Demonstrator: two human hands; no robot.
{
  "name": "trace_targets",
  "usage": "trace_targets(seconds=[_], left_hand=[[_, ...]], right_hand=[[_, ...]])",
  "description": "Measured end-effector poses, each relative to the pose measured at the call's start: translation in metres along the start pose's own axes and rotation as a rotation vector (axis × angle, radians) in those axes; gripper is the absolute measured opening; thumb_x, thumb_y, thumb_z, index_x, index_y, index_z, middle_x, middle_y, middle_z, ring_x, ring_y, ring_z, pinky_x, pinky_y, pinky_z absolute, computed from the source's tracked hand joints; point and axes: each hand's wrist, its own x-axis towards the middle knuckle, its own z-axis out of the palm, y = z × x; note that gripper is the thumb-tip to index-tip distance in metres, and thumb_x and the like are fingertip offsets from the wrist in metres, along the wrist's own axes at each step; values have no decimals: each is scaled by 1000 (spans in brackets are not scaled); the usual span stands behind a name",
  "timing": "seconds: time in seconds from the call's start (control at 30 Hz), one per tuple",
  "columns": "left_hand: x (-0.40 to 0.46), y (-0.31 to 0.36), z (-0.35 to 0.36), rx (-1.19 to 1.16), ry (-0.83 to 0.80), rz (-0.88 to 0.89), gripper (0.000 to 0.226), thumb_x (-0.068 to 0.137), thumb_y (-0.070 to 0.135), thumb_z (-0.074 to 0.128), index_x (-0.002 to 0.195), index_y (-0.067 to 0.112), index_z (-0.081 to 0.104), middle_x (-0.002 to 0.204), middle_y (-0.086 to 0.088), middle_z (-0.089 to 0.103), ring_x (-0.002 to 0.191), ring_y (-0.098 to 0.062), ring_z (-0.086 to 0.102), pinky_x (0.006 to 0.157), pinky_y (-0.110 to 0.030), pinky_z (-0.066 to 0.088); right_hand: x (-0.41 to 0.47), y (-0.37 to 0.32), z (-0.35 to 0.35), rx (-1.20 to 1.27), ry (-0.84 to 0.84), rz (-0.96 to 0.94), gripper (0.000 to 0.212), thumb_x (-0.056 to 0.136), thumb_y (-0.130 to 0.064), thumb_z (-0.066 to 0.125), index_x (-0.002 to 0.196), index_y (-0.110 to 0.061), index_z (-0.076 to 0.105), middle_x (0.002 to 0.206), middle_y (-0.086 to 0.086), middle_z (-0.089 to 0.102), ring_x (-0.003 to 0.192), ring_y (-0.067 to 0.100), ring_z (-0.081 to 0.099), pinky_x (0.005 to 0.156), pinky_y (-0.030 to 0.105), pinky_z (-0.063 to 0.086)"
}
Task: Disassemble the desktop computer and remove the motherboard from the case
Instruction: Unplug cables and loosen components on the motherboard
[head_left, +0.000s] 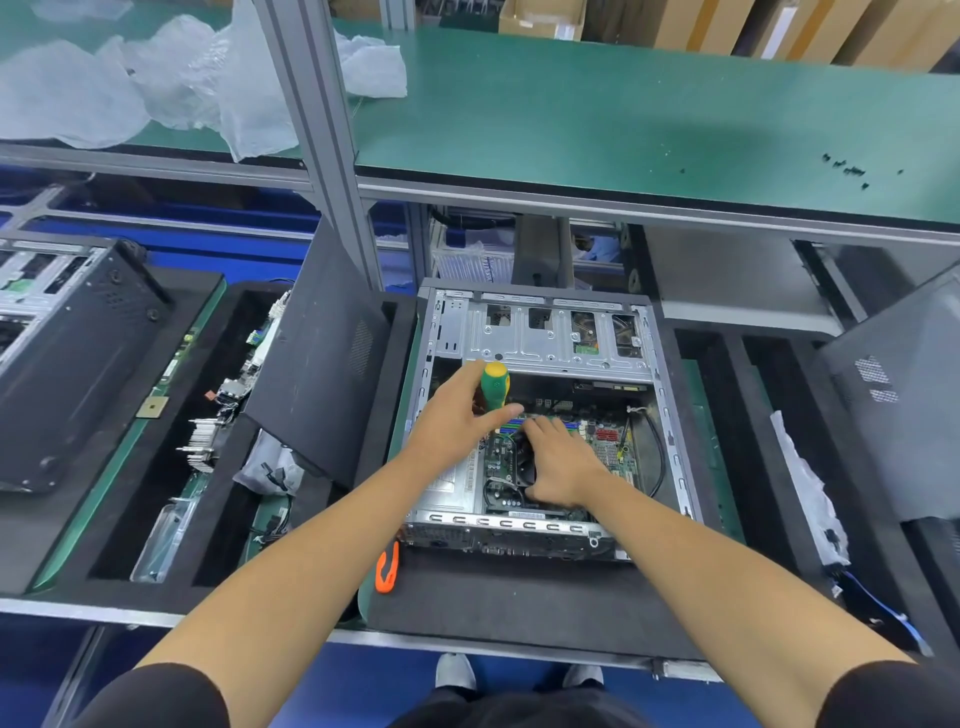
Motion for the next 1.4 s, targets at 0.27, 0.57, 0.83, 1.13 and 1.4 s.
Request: trace_targets(seconds=[0.27,0.57,0.83,1.13,1.4], left_hand=[[0,-1,3,25,6,-12,45,78,77,64,96,39,47,91,16,57,79,-5,58,66,-29,53],[1,7,6,82,7,-84,42,75,63,76,88,37,46,81,16,62,73,-3,59,64,-30,49],[0,8,6,64,57,-111,40,77,61,75,92,36,48,83,16,62,79,2,60,66,-23,46],[0,9,6,123,8,-97,42,76,63,76,93,40,45,84,18,63,78,1,59,67,-27,49],[-2,9,6,84,28,-60,41,75,69,70,94,41,46,90,22,61,82,1,59,65,-22,47]], right_hand=[[0,1,1,15,4,-4,96,68,-41,79,147,-14,31,146,7,40,134,29,37,110,50,40],[0,3,3,12,-36,-1,100,70,-41,77,151,-13,25,145,10,36,134,32,33,111,50,39],[0,2,4,36,-25,7,97,71,-41,76,150,-17,27,140,8,38,131,30,35,108,51,40],[-1,1,3,36,-48,20,100,72,-36,74,155,-23,20,146,11,35,139,34,30,113,54,37],[0,1,3,52,-38,20,95,70,-35,74,151,-23,26,138,7,39,131,29,34,110,50,39]])
